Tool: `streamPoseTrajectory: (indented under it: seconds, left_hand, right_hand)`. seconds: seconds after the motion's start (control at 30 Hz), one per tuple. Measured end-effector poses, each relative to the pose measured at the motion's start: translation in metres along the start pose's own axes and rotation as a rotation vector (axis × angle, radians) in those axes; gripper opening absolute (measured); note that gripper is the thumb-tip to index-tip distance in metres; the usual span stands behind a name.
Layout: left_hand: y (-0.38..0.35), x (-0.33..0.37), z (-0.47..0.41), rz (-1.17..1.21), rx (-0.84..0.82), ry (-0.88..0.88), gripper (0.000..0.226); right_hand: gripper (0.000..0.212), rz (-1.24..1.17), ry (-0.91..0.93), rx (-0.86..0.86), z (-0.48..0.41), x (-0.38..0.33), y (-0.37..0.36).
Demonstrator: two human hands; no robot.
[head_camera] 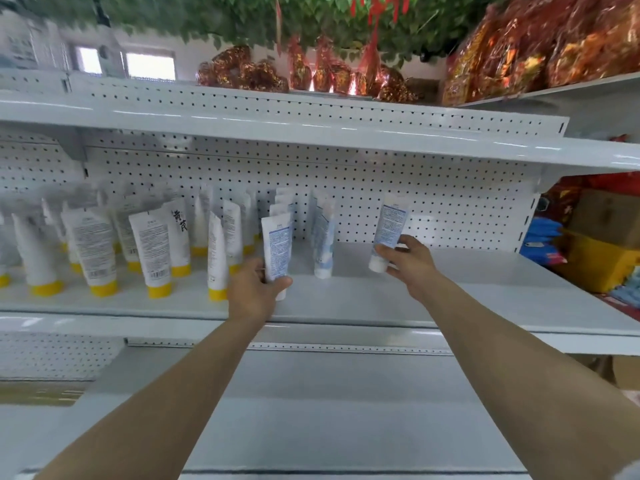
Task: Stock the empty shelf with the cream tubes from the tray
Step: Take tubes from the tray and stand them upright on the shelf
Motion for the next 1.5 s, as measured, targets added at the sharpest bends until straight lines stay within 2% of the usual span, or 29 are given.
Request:
streamPoseTrajectory:
  seconds: [0.27,0.4,0.53,0.77,0.93,1.13,1.5]
  left_hand:
    - [-0.009,-0.006,0.000,-0.092,0.083,-0.145,0.039]
    - [-0.009,-0.004,0.002,-0.125,0.090,-0.157,0.037]
    - [-0.009,-0.003,0.002,-0.129,0.091,-0.152,0.038]
    - [-0.011,-0.011,0.001,-0.151,0.103,-0.161,0.045]
    - [-0.012,-0.009,0.001,-0.154,0.124,-0.168,0.047]
    - [-0.012,-0.011,0.001,-0.147,0.114,-0.177,0.045]
    - [-0.012,-0.016,-0.003,-0.156,0.103,-0.176,0.041]
  right_hand:
    - [0.041,0.124,-0.013,0.039,-0.079,0.035,-0.026]
    - [0.055,0.213,0.029,0.080,-0.117,0.053,-0.034]
    - [0.047,0.306,0.079,0.104,-0.118,0.050,-0.048]
    - [0.046,0.392,0.121,0.145,-0.129,0.047,-0.071]
    - [0.042,0.367,0.118,0.164,-0.137,0.053,-0.079]
    - [0.048,0.410,0.115,0.168,-0.141,0.052,-0.084]
    - [0.046,0.455,0.170,0.146,-0.147,0.053,-0.084]
Point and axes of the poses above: each hand's wrist, its own z-axis away from the middle knuckle, its own y-axis out of the back of the hand, x = y × z, the point moved 1 cm from there along -z, towards the middle knuckle, and after that the axes turned 12 degrees about x, right-handed, at the moved point
